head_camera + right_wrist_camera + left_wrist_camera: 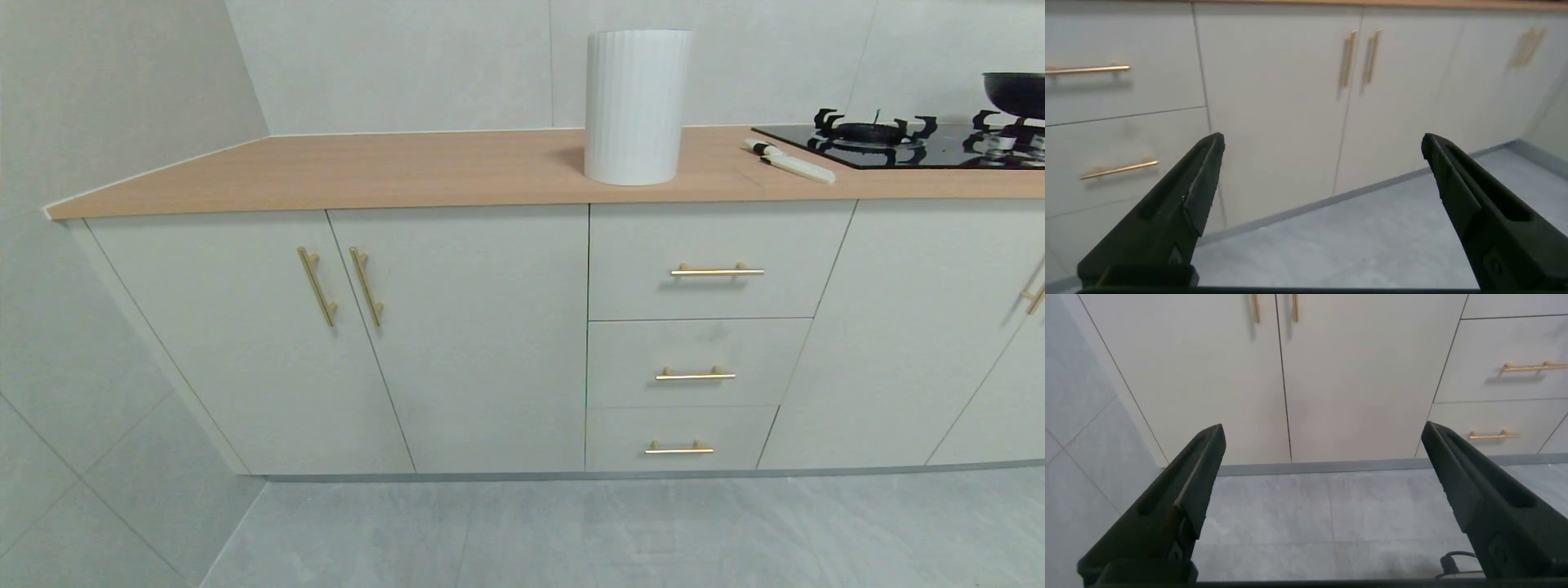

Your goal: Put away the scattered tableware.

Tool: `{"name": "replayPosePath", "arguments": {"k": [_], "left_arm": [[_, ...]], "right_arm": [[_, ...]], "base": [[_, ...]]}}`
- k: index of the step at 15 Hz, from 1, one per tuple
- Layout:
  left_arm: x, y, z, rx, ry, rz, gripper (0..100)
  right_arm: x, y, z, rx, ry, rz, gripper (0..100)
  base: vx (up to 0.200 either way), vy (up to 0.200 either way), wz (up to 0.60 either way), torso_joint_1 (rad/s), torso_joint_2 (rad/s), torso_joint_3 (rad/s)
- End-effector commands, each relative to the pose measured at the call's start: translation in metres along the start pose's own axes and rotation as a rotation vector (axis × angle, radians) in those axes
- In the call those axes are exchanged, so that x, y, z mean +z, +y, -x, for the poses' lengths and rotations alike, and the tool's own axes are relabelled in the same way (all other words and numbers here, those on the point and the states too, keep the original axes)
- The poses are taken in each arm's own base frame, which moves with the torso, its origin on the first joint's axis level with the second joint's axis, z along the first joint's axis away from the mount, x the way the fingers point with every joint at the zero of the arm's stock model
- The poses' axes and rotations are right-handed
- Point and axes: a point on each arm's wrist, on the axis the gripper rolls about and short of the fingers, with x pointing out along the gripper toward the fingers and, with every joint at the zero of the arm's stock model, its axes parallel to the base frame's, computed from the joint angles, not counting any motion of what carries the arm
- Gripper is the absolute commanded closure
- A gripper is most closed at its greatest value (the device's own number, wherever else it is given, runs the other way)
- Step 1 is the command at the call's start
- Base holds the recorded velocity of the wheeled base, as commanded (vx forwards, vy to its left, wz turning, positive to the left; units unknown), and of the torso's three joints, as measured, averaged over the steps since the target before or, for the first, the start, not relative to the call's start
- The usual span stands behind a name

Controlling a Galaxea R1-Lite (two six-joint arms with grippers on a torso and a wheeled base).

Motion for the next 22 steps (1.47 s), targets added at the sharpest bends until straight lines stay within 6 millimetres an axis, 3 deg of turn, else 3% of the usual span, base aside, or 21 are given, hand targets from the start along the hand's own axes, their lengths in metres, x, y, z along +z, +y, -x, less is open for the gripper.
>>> {"name": "replayPosePath", "arguments": {"k": [1, 4, 7, 22], "left_arm": [[0.001, 0.0, 0.0, 0.0, -0.001, 0.0, 0], [0.0, 0.0, 0.0, 0.0, 0.0, 0.0, 0], [0.0, 0.0, 0.0, 0.0, 0.0, 0.0, 0], [0.0, 0.0, 0.0, 0.0, 0.0, -0.002, 0]], "right_arm": [[-0.009, -0.001, 0.008, 0.032, -0.043, -0.048, 0], [-0.044, 0.015, 0.002, 0.339, 0.056, -0.122, 0], [-0.068, 0.022, 0.0, 0.448, 0.133, -0.113, 0], [-0.072, 0.022, 0.001, 0.46, 0.185, -0.121, 0]], "base": [[0.0, 0.0, 0.0, 0.0, 0.0, 0.0], [0.0, 0.0, 0.0, 0.0, 0.0, 0.0], [0.0, 0.0, 0.0, 0.0, 0.0, 0.0], [0.0, 0.0, 0.0, 0.0, 0.0, 0.0]]}}
